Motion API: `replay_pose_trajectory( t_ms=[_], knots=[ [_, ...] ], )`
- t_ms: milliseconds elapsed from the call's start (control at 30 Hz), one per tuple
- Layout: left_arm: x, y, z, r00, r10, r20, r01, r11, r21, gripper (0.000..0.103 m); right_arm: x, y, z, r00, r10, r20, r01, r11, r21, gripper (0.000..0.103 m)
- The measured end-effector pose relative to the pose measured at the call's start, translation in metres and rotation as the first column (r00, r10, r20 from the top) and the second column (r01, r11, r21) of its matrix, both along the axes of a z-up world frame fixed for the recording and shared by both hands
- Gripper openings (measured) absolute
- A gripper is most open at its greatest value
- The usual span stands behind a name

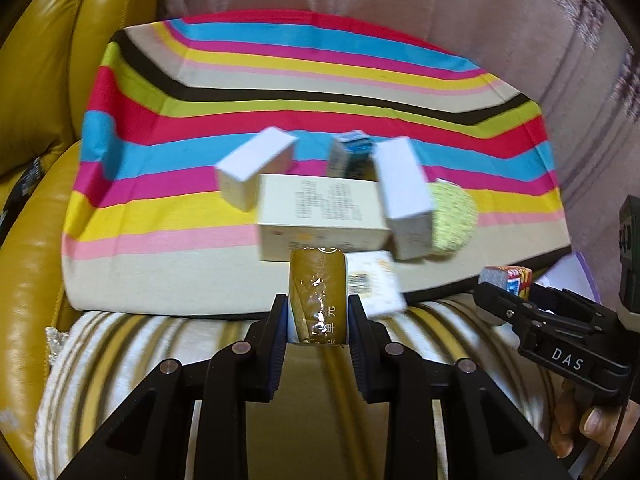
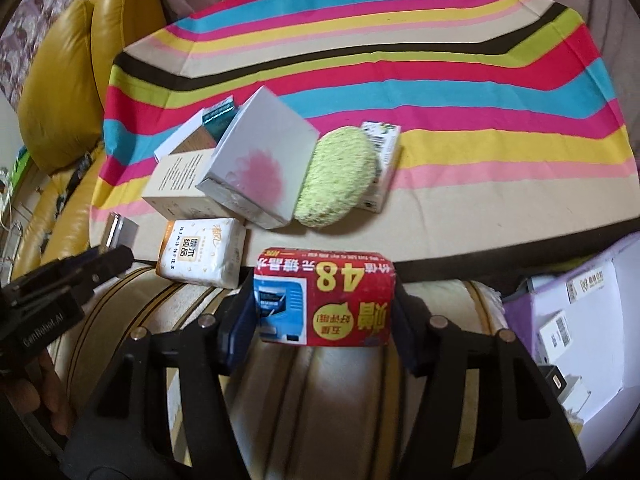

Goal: Organize objects
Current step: 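Carry the gold packet and red printed box over the purple-rimmed box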

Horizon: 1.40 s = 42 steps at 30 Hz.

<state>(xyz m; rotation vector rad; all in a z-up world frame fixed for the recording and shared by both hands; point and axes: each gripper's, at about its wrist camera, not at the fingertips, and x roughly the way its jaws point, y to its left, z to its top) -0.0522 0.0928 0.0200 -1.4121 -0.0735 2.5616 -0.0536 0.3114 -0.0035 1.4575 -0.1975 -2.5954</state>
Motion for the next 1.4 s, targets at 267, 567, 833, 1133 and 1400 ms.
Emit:
replay_pose_trajectory(
  t_ms=[267, 567, 833, 1133, 1400],
  knots=[
    [0.018, 0.065, 0.006, 0.991, -0.131, -0.002, 0.131, 0.991, -0.013, 0.030, 0.028, 0.039, 0.013, 0.997, -0.070, -0.019, 0.068, 0.995, -0.073, 0.062],
    [0.031, 0.129, 0.013, 0.963, -0.270, 0.002, 0.270, 0.962, -0.033, 0.030, 0.059, 0.098, 0.021, 0.985, -0.170, -0.031, 0.164, 0.977, -0.134, 0.062],
    [0.045, 0.193, 0.008, 0.911, -0.412, 0.036, 0.412, 0.911, -0.010, 0.030, 0.087, 0.157, 0.023, 0.956, -0.289, -0.037, 0.283, 0.951, -0.129, 0.062],
    [0.063, 0.252, 0.007, 0.837, -0.546, 0.037, 0.546, 0.838, -0.007, 0.030, 0.117, 0.222, 0.012, 0.897, -0.442, -0.020, 0.440, 0.895, -0.077, 0.062],
    [0.069, 0.271, 0.005, 0.807, -0.590, 0.042, 0.588, 0.808, 0.045, 0.036, 0.130, 0.253, 0.012, 0.851, -0.525, -0.019, 0.524, 0.850, -0.050, 0.063]
  ],
)
